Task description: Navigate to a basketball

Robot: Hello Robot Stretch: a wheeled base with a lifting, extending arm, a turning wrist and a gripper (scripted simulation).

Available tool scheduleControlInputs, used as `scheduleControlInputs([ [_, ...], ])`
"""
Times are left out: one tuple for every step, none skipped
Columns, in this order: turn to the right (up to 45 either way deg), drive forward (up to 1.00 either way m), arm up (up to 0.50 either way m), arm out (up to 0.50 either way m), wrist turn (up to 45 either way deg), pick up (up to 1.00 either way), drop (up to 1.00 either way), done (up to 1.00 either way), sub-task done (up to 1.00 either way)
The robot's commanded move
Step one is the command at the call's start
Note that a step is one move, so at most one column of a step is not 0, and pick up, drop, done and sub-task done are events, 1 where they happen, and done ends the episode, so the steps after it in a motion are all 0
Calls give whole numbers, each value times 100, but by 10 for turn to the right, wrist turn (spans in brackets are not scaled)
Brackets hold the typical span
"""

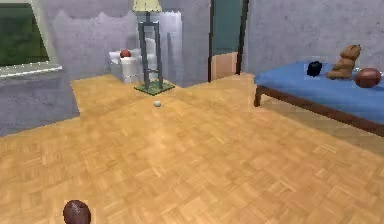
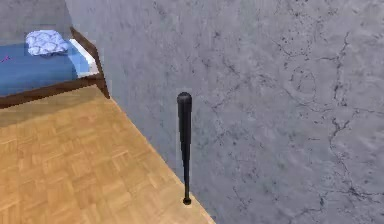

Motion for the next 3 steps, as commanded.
scheduleControlInputs([
  [420,0,0,0,0,0,0,0,0],
  [0,50,0,0,0,0,0,0,0],
  [150,0,0,0,0,0,0,0,0],
])
